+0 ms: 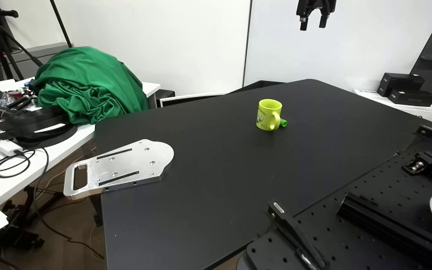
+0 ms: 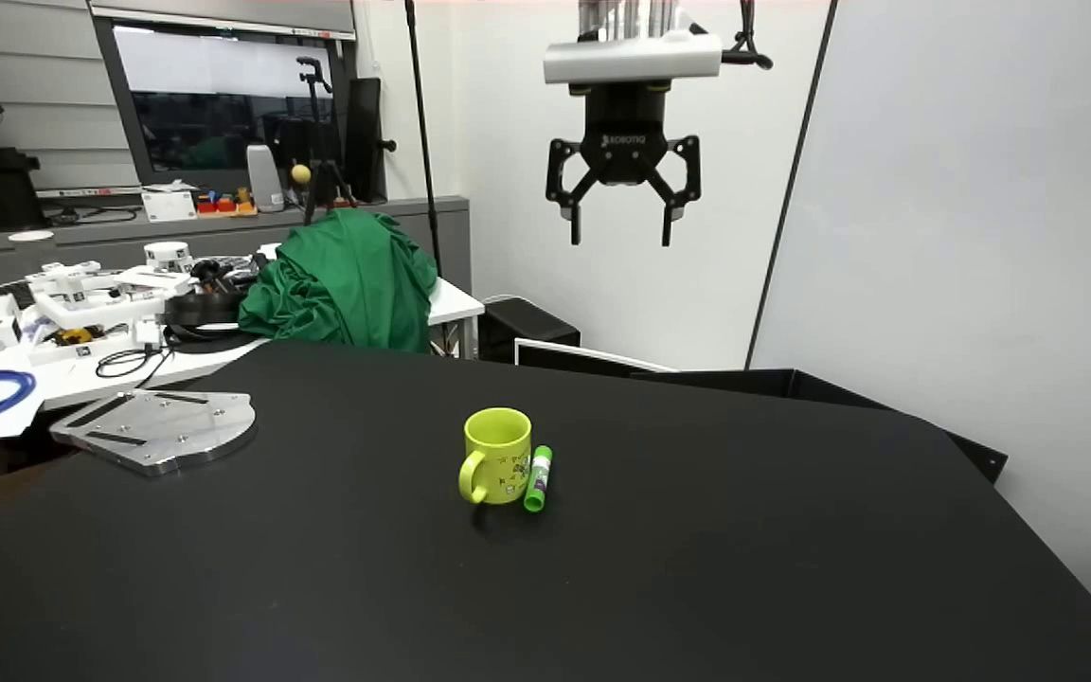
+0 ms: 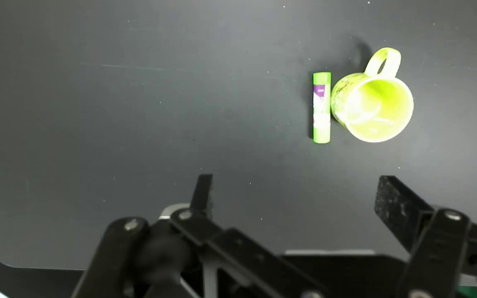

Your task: Put the marker into the mug.

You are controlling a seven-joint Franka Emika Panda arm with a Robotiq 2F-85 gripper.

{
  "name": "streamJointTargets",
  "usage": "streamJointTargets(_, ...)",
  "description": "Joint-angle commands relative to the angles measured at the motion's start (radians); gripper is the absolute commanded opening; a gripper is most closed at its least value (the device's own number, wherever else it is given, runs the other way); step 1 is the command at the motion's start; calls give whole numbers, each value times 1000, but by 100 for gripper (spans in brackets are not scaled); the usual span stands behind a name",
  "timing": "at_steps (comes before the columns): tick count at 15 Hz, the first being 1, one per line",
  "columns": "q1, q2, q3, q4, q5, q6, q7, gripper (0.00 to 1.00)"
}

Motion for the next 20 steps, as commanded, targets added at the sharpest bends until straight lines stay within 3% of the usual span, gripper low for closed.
streamJointTargets(1,-26,115,33,115,17,-18,-2,100)
streamJointTargets(9,-32,247,68,191,15,-65,38,100)
streamJointTargets(10,-31,210,69,131,-2,-14,13,100)
streamJointTargets(20,-33,257,68,165,-6,-44,23,100)
